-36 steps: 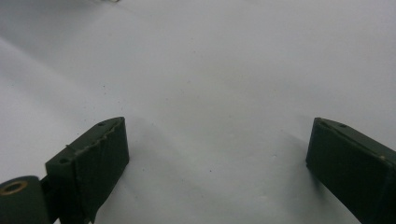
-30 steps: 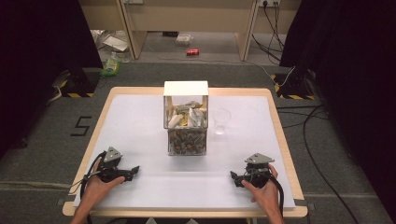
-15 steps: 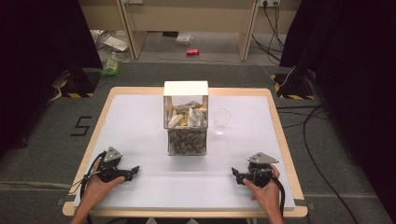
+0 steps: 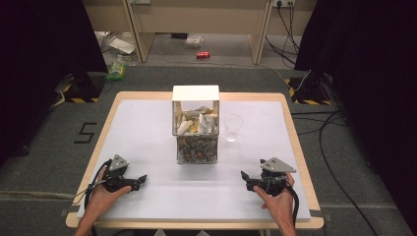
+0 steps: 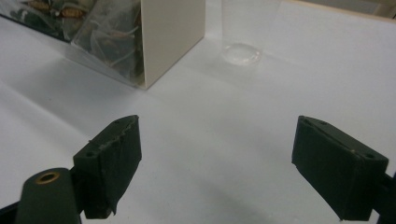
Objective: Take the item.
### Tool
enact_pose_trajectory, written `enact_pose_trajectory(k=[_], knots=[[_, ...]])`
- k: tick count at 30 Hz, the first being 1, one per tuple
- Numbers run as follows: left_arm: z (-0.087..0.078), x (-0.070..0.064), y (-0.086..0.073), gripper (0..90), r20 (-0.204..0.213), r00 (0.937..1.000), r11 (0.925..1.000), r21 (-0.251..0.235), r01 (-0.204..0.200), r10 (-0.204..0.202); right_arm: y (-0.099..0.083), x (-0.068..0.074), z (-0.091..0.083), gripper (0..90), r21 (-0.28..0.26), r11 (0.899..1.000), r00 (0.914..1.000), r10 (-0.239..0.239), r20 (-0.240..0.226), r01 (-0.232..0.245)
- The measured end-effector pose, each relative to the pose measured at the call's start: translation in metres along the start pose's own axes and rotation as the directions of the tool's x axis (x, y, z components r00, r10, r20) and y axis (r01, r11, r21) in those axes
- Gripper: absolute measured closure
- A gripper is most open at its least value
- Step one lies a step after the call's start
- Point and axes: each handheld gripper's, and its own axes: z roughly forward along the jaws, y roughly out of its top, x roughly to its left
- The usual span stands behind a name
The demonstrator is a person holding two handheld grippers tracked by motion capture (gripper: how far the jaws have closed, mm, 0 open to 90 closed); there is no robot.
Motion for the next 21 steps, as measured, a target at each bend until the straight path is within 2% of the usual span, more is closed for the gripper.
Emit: enact_pose_trajectory(k=[7,10,17,21], knots=[[0.000,0.000,0.000,7.7,-0.001,1.0000,1.0000,0.000,-0.001,0.001,0.012,0.005,-0.005,18.6,-0.046,0.999,0.9999,-0.009,-0.008,0.009],[0.000,0.000,0.000,7.7,0.000,1.0000,1.0000,-0.001,0.000,0.000,0.021,0.012,-0.009,20.0,-0.068,0.997,0.9995,-0.027,-0.016,0.025],[0.000,0.000,0.000,7.7,-0.001,1.0000,1.0000,0.000,0.000,0.000,0.041,0.021,-0.020,24.0,-0.135,0.989,0.9975,-0.067,-0.024,0.063],[0.000,0.000,0.000,7.7,0.000,1.0000,1.0000,-0.001,0.000,0.000,0.052,0.026,-0.025,25.4,-0.153,0.985,0.9961,-0.084,-0.026,0.079]])
